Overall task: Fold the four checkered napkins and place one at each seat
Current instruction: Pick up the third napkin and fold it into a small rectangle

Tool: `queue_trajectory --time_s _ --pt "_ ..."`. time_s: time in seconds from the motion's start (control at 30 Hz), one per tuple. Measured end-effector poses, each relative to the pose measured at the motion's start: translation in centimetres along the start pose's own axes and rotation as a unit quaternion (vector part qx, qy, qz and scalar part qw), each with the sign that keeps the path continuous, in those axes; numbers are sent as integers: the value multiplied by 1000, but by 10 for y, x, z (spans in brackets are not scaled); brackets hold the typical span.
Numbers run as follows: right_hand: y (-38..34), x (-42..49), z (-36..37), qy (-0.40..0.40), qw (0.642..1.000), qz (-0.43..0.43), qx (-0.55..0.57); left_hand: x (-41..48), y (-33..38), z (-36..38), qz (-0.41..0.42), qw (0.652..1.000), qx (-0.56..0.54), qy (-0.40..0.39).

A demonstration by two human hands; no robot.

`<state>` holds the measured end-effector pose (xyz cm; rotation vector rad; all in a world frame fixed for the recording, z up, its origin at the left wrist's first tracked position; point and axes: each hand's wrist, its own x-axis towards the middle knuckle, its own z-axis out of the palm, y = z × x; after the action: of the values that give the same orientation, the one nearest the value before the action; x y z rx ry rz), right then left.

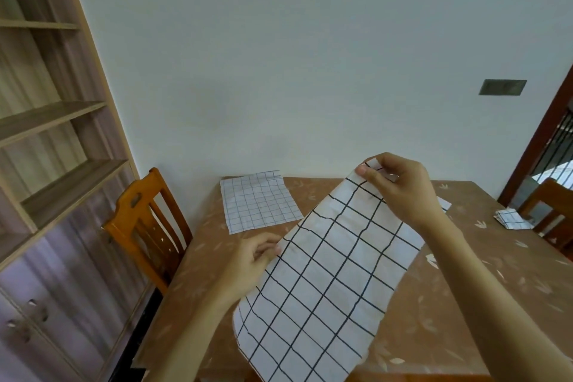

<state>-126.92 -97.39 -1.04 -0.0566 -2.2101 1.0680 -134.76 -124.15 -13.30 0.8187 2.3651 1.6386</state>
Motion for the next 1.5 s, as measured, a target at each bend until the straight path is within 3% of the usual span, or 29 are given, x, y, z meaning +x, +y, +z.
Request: queue_trajectory --time_s 0.4,0.57,0.73,0.87,0.97,1.1,1.23,1.37,1.5 --pt "-26 6 12 -7 999 -30 -24 -2 20 11 19 997 -69 -7" --pt "-33 4 16 -48 998 -35 -20 -3 32 11 26 995 -75 -56" --pt "-44 -3 35 -89 994 -56 -29 9 60 23 44 994 -94 25" --pt "-29 -10 37 14 996 -47 -71 11 66 19 31 985 -162 47" --pt "-15 -25 33 79 992 95 11 8 62 9 11 977 -208 55" --pt "4 -43 26 -29 954 256 155 4 61 -2 -7 972 -231 51" --pt "20 -55 33 -111 904 274 310 0 64 -6 -13 974 -222 43" --pt "16 -55 38 -67 881 259 390 -2 65 -9 -9 981 -193 16" --pt "17 -55 45 -29 895 218 388 0 64 -10 12 987 -156 24"
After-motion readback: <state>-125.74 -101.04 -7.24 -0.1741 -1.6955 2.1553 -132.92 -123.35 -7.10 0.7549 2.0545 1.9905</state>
